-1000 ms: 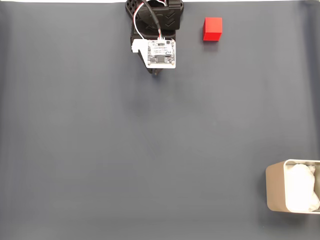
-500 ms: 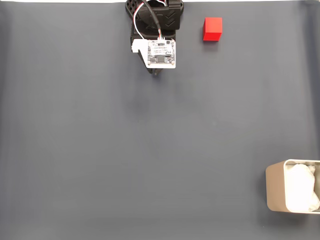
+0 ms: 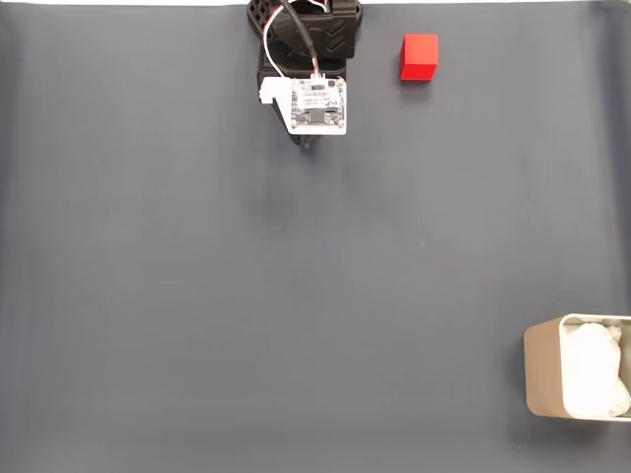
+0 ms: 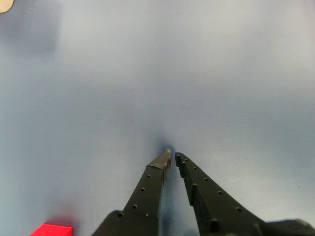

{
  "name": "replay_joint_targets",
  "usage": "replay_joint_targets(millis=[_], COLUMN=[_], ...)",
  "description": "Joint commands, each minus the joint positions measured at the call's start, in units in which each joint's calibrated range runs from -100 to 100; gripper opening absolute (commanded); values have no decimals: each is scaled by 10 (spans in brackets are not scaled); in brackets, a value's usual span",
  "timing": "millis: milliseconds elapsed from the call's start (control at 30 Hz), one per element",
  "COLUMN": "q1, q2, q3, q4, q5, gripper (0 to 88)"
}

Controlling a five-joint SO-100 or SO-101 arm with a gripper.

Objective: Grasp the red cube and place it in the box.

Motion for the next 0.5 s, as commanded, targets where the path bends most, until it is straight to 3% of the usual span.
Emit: replay_joint_targets(millis=[0, 167, 467], q1=[-5, -24, -32], q2=[4, 56, 179], q3=[-31, -181, -495], q4=[-44, -92, -83], q5=[-10, -16, 6], gripper=[0, 0, 0])
